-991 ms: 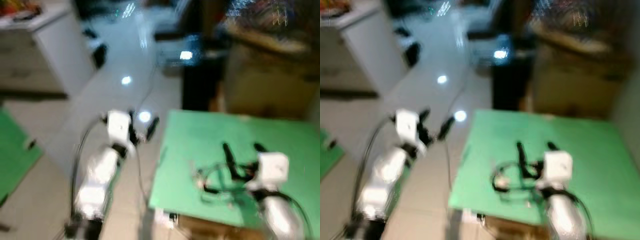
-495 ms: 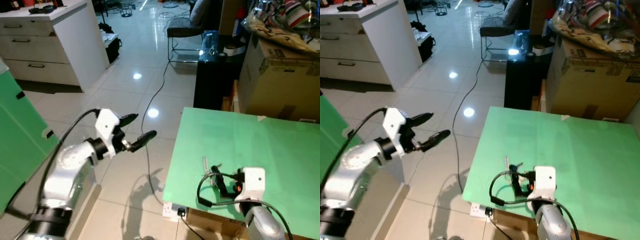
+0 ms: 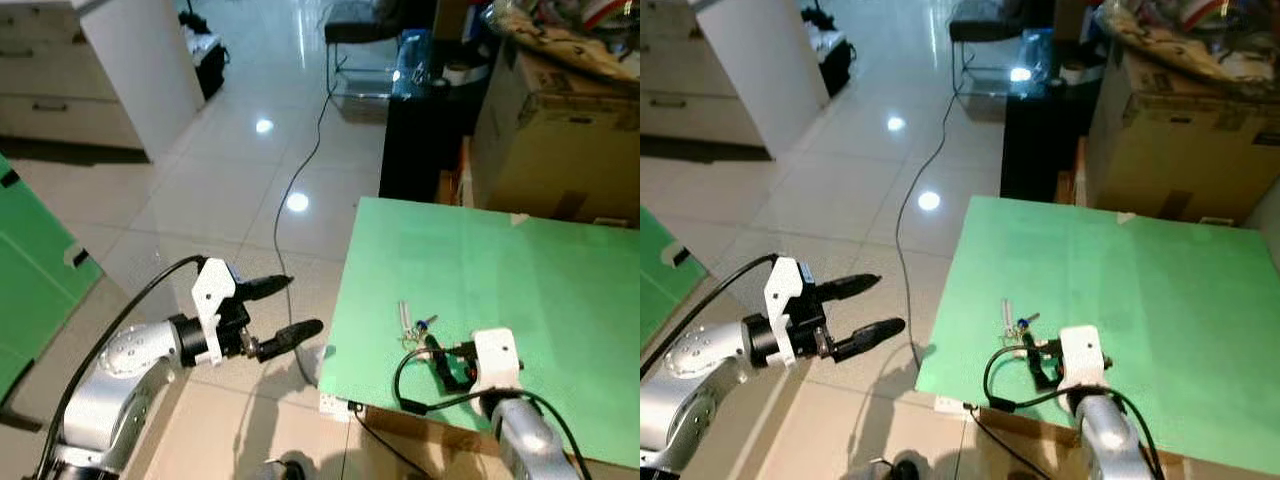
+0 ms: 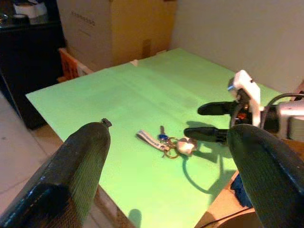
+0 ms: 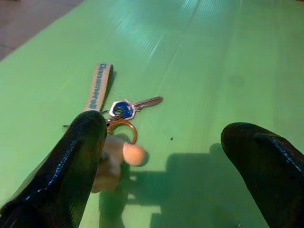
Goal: Hang keys on a hook
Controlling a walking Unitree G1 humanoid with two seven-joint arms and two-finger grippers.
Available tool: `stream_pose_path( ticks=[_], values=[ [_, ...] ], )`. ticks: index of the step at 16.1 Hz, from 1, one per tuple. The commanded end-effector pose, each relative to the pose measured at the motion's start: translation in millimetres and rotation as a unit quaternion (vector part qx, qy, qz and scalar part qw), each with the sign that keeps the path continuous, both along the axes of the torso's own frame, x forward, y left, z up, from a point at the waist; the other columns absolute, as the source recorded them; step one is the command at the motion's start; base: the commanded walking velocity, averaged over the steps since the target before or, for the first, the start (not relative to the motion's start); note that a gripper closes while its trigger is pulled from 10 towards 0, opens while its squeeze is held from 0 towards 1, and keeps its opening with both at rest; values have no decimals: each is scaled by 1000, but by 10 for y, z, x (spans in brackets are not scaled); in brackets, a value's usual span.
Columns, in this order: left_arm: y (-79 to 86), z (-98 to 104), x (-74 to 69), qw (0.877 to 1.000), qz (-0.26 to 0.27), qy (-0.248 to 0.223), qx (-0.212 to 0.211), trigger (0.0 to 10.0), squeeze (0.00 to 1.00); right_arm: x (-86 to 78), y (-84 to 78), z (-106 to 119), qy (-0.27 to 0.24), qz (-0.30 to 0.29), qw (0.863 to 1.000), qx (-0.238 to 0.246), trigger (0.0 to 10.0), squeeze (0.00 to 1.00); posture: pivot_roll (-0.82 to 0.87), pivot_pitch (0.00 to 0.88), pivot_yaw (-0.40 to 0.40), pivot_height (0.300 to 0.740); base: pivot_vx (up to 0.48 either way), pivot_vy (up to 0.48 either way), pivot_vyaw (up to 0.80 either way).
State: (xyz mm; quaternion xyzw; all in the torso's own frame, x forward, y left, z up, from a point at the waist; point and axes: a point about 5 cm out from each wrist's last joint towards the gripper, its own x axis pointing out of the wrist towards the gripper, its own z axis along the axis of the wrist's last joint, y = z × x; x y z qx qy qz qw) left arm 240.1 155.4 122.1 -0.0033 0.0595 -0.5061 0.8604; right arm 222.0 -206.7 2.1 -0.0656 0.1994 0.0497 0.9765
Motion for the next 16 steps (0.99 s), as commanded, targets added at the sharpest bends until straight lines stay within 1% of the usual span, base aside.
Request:
stream_pose_path(
  ticks=[1, 3, 5, 7, 10, 14, 16],
  values=[
    [-4, 19, -31, 1000, -1, 3, -2, 10000, 0, 4, -7, -21, 2, 10, 1000, -5, 10000, 980, -58, 136, 86, 740, 0, 0, 0],
    [-4, 17, -53, 1000, 1, 4, -4, 10000, 0, 34, -19, -11, -3, 14, 1000, -5, 10000, 980, -56, 136, 80, 740, 0, 0, 0],
    [-8, 30, -122, 1000, -14, 6, -2, 10000, 0, 70, 44, -21, -1, 23, 999, 26, 10000, 980, -45, 140, 73, 740, 0, 0, 0],
    [25, -1, -156, 1000, -16, 8, 13, 10000, 0, 84, 102, -54, 3, 32, 999, 33, 10000, 980, -35, 143, 73, 740, 0, 0, 0],
    [21, 1, -189, 1000, -17, 12, 14, 10000, 0, 103, 199, -80, 6, 47, 998, 49, 10000, 980, -27, 136, 72, 740, 0, 0, 0],
    [12, -1, -199, 1000, -19, 16, 16, 10000, 0, 64, 303, -185, 34, 58, 996, 54, 10000, 976, -24, 135, 78, 740, 0, 0, 0],
    [15, 1, -180, 1000, -18, 15, 18, 10000, 0, 33, 319, -245, 55, 56, 996, 52, 10000, 976, -27, 138, 78, 740, 0, 0, 0]
  ],
)
